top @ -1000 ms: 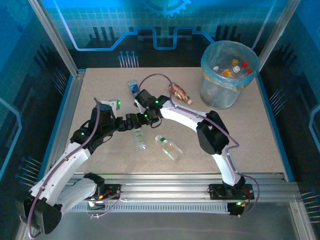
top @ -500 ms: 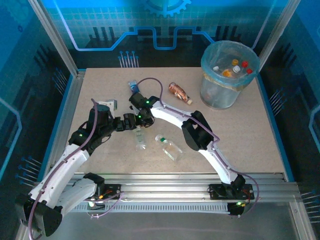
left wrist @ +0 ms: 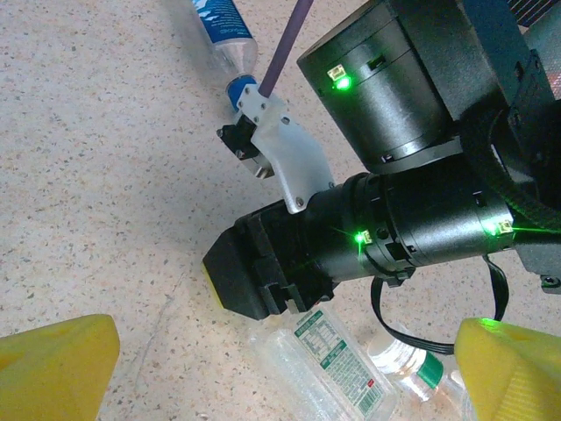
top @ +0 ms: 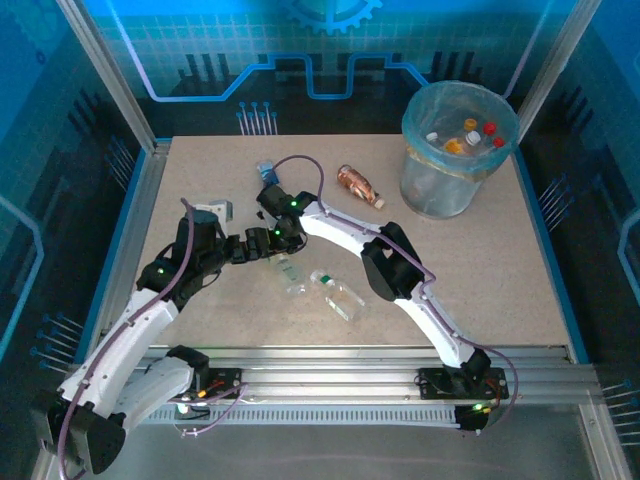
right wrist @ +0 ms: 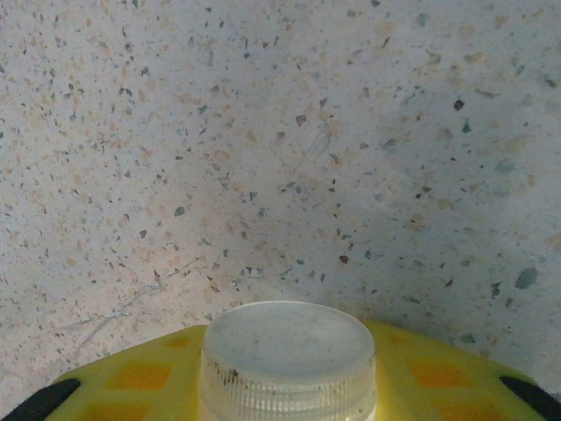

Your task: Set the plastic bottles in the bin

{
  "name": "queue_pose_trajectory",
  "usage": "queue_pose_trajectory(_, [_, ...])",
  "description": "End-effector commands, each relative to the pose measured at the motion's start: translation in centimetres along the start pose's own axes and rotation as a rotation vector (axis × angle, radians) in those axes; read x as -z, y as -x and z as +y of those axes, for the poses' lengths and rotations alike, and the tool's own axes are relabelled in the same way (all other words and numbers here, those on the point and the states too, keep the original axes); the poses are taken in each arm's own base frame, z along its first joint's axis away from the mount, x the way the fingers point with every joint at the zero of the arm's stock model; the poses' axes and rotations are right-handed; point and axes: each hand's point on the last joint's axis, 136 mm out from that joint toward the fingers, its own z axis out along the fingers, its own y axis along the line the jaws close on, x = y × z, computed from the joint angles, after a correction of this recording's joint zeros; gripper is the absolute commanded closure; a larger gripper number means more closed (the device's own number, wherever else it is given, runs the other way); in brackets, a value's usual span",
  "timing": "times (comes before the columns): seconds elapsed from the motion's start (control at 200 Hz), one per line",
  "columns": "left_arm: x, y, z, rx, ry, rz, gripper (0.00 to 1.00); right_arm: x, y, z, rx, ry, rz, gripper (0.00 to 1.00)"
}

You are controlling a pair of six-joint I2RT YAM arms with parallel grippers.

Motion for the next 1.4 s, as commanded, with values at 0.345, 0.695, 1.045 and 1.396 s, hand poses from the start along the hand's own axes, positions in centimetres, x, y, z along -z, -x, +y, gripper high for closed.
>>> queue_pose_trajectory(0.345, [2.0, 2.7, -1.3, 0.031, -0.045, -0.067, 0.01, 17.0, 5.3, 2.5, 0.097, 0.033, -0.355, 0.67])
queue_pose_trajectory(0.695, [3.0, 7.5, -11.2, 0.054, -0.413, -0.066, 0.01, 43.3, 9.8, -4.0, 0.165, -0.212, -0.978, 0.72])
queue_pose_trajectory(1.045, [1.4, 6.9, -19.6, -0.062, -0.529, 0.031, 0.02, 59.2, 9.9, -19.4, -0.032, -0.778, -1.354, 0.72])
queue_pose_trajectory(1.396, [1.3, 5.6, -18.0, -0.063, -0.46, 0.056, 0.01, 55.0, 12.3, -26.7, -0.123, -0.91, -1.195, 0.59])
